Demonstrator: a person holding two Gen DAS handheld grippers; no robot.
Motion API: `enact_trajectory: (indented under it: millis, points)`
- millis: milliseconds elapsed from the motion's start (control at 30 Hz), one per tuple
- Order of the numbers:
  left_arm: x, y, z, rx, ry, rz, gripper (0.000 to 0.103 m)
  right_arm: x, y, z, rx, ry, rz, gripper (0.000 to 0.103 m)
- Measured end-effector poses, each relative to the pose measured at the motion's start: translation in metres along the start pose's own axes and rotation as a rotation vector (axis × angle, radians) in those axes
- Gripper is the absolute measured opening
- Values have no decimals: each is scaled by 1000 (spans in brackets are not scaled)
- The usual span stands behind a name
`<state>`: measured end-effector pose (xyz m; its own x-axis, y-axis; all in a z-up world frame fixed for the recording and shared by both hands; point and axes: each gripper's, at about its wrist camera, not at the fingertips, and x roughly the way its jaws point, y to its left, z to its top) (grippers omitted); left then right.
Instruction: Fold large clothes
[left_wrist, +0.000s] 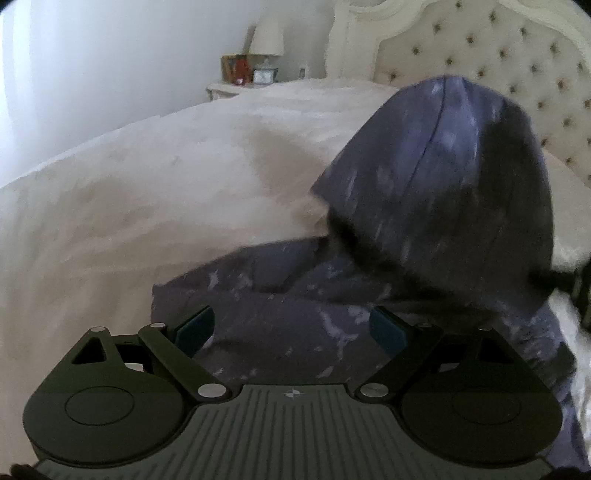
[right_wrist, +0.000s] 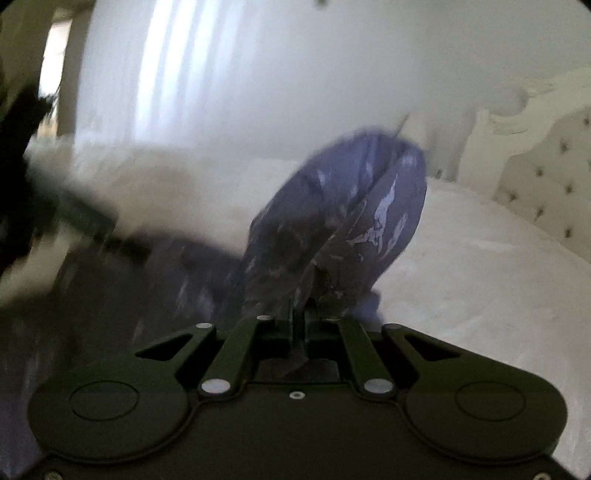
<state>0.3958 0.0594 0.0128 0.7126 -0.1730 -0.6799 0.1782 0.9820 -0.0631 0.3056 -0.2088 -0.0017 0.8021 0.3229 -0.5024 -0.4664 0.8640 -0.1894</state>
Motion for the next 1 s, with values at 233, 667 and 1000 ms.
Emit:
enact_trajectory:
  millis: [233, 667, 1000]
  points:
    - [-3, -1, 29, -149, 4, -322, 95, 7, 23, -40, -52, 95, 10, 12]
    - [11, -6, 67, -356, -17, -480, 103, 10, 31, -62, -18, 113, 1, 13]
    - [56, -24, 73, -490, 200, -485, 2, -2, 27, -62, 49, 81, 4, 19]
